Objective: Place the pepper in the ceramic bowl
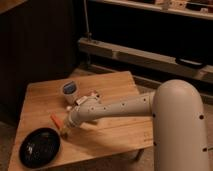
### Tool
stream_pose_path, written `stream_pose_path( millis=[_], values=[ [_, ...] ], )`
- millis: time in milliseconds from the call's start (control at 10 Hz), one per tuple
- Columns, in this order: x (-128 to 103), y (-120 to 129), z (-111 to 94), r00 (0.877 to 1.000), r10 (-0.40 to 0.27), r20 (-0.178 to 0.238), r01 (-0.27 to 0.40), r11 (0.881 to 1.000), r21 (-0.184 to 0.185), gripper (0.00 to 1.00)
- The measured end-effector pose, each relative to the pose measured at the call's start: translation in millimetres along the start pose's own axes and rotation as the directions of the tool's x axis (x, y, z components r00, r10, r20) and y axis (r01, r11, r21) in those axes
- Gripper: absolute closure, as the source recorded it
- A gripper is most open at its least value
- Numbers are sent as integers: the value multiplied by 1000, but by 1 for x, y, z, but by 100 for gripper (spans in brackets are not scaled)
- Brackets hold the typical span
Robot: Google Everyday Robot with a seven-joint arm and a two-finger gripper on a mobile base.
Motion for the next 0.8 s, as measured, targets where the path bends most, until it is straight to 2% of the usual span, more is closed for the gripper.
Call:
stream_pose_path(
  millis=[400, 600, 800],
  values=[
    [1, -1, 2, 1000, 4, -24, -4, 1000, -2, 67],
    [4, -2, 0, 1000, 17, -24, -18, 1000, -1, 67],
    [8, -14, -22, 999, 46, 11, -46, 999, 27, 67]
  ],
)
